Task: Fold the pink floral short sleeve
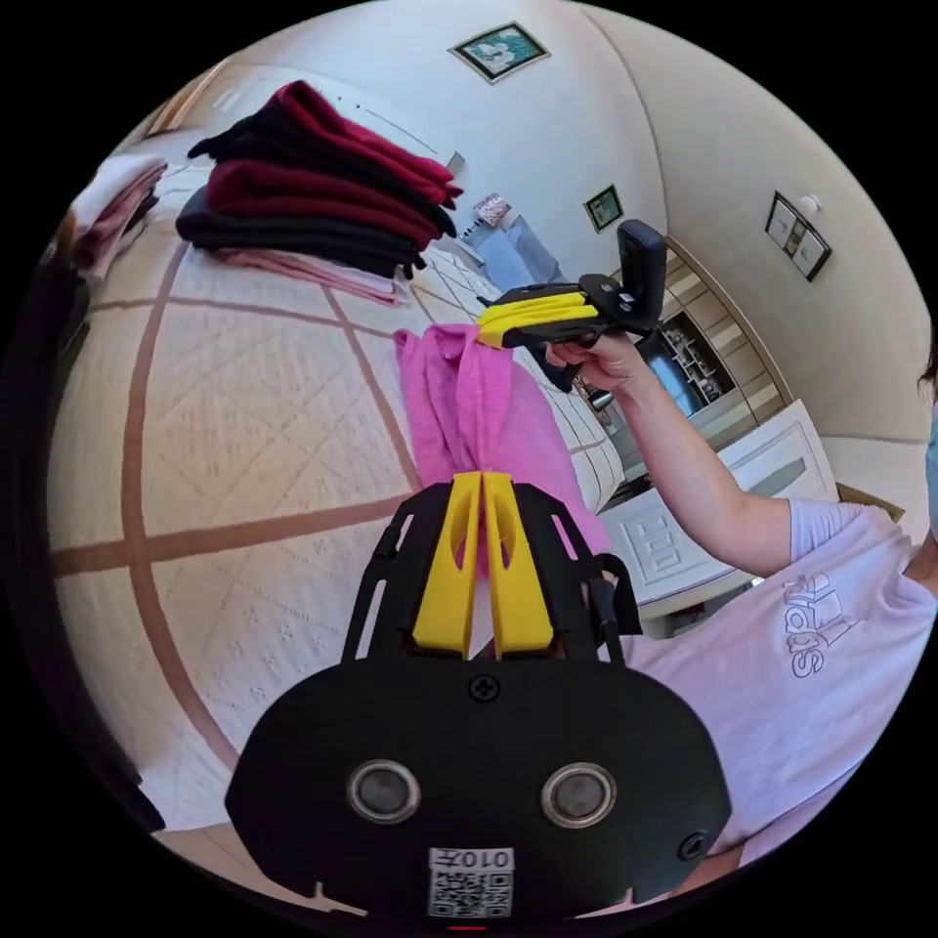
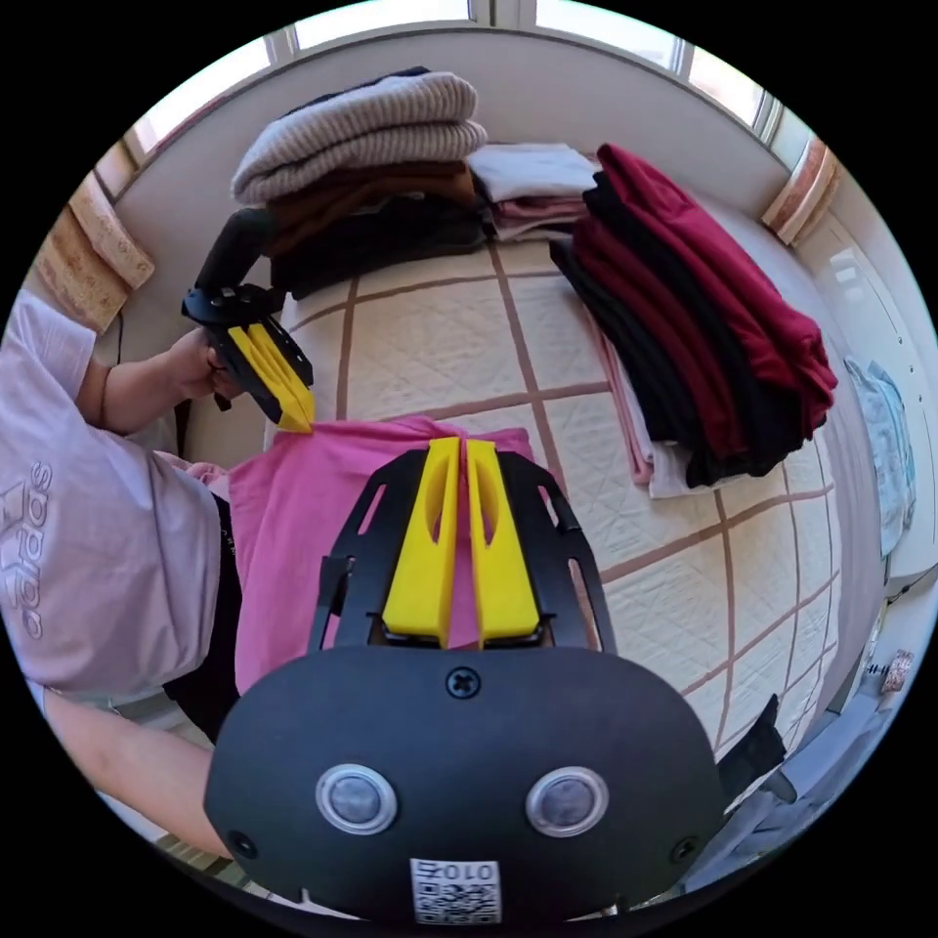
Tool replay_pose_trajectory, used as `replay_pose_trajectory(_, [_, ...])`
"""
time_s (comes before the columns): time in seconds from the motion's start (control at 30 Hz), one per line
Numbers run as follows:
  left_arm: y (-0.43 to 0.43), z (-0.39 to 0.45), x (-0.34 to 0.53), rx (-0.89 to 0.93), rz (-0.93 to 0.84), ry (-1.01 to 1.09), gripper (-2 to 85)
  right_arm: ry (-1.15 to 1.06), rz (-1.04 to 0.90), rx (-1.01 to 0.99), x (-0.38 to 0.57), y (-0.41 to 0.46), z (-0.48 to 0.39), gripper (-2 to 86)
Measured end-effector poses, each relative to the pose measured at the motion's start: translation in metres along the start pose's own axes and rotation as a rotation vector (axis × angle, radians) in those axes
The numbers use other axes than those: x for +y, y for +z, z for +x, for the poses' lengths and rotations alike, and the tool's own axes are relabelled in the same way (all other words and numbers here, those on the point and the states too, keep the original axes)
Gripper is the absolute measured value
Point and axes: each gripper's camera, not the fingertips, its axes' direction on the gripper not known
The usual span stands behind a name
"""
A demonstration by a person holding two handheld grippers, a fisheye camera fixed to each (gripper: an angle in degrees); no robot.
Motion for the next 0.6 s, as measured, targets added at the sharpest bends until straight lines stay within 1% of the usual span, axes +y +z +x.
replay_pose_trajectory(0.03, [0.003, -0.004, 0.001, 0.002, -0.005, -0.018, -0.2, 0.033, -0.063, -0.033, -0.007, 0.017, 0.004, 2.9])
replay_pose_trajectory(0.1, [0.015, -0.008, 0.004, 0.004, -0.045, -0.054, -0.2, 0.051, -0.107, -0.036, -0.008, 0.032, 0.005, 3.6])
replay_pose_trajectory(0.17, [0.018, 0.0, 0.005, -0.007, -0.044, -0.043, -0.2, 0.083, -0.019, -0.039, 0.001, 0.021, 0.007, 4.4])
replay_pose_trajectory(0.23, [0.018, 0.01, 0.003, -0.034, -0.042, -0.02, -0.1, 0.195, 0.202, -0.013, 0.027, -0.015, 0.021, 5.9])
replay_pose_trajectory(0.3, [0.019, 0.02, 0.003, -0.045, -0.037, -0.011, 0.0, 0.288, 0.314, 0.008, 0.05, -0.04, 0.034, 6.3])
replay_pose_trajectory(0.33, [0.018, 0.024, 0.003, -0.057, -0.031, -0.005, 0.1, 0.298, 0.301, 0.022, 0.058, -0.047, 0.039, 6.3])
replay_pose_trajectory(0.37, [0.016, 0.034, 0.004, -0.104, -0.023, 0.014, 0.2, 0.297, 0.269, 0.031, 0.061, -0.047, 0.04, 6.4])
replay_pose_trajectory(0.43, [0.015, 0.054, 0.004, -0.195, -0.025, 0.062, 0.3, 0.295, 0.088, 0.07, 0.064, -0.033, 0.044, 6.4])
replay_pose_trajectory(0.47, [0.016, 0.066, 0.003, -0.236, -0.028, 0.097, 0.4, 0.292, 0.052, 0.073, 0.064, -0.028, 0.044, 6.4])
replay_pose_trajectory(0.53, [0.017, 0.083, -0.004, -0.288, -0.023, 0.147, 0.4, 0.281, -0.017, 0.023, 0.065, -0.009, 0.042, 6.5])
replay_pose_trajectory(0.6, [0.016, 0.102, -0.024, -0.368, 0.035, 0.21, 0.5, 0.25, -0.07, -0.037, 0.067, 0.005, 0.036, 6.5])
